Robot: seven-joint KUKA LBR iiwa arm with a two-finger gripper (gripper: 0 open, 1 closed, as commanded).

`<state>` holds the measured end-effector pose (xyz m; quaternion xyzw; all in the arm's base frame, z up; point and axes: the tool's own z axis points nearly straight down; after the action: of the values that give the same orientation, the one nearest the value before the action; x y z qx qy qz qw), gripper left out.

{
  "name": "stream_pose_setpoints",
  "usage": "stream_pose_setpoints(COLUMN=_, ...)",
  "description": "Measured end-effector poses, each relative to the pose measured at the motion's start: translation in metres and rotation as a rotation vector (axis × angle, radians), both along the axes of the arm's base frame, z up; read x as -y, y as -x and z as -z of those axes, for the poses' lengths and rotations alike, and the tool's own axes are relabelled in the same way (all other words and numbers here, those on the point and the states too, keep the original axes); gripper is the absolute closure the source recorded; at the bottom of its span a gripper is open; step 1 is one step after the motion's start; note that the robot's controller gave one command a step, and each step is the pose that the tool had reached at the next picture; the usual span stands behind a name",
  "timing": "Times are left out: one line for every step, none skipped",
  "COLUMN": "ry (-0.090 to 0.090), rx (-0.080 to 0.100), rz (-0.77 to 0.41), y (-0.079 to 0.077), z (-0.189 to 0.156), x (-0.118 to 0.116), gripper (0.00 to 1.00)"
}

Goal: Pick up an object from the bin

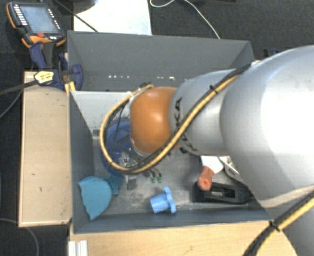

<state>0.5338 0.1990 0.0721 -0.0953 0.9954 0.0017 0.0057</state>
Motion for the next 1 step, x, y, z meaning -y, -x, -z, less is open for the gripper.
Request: stream_pose_setpoints(ry=0.000, rx=0.000, rz=0.001, y=0.0000, z=0.0000, x=0.0000, gripper=1.00)
